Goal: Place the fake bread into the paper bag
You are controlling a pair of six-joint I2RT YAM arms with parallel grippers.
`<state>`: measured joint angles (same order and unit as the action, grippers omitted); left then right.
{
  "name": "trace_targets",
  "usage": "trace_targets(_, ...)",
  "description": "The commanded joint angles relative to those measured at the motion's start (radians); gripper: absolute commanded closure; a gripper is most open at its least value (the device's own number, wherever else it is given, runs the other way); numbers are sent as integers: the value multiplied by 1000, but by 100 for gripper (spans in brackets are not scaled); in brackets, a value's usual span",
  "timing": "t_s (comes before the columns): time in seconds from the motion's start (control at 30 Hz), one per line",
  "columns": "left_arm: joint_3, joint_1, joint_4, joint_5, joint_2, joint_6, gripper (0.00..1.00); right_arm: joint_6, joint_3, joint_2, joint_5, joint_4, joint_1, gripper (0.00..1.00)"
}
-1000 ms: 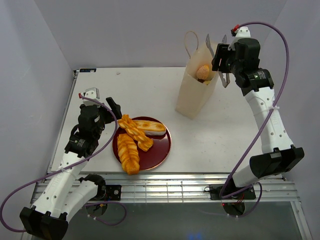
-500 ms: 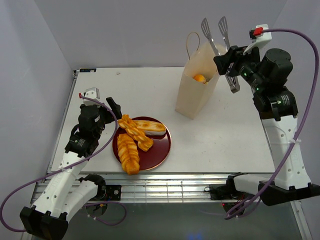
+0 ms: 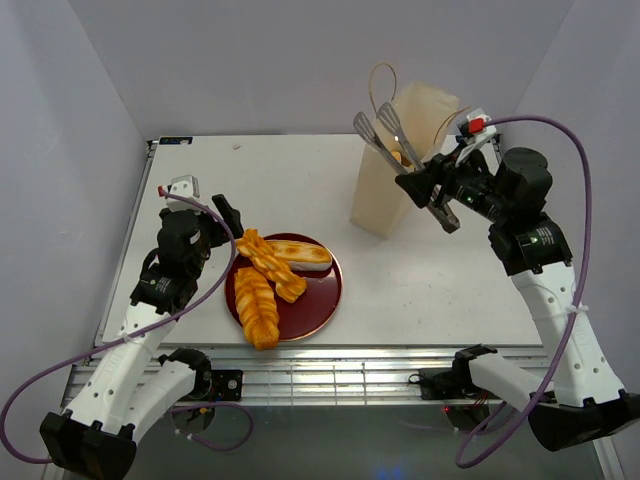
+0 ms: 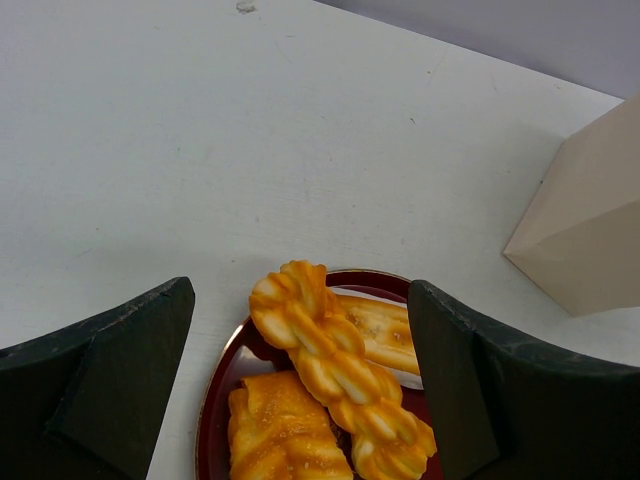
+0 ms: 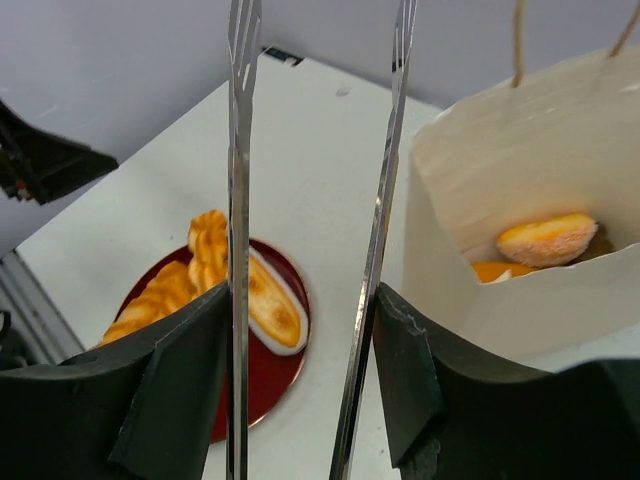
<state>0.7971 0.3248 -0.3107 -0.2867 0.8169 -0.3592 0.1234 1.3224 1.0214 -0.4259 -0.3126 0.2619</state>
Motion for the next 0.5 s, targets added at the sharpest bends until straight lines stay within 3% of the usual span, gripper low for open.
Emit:
trace_targets(0.0,1,5,2,-23,-2,9,2,-8,-72,-30,-57,79,62,39)
trace_targets(0.23,2,5,-2,-25,5,8,2,-67,-147,-18,80,67,310,40)
trace_targets(0.47,4,6,-2,-31,2,8,2,-41,-247,-3,171,95,479,41)
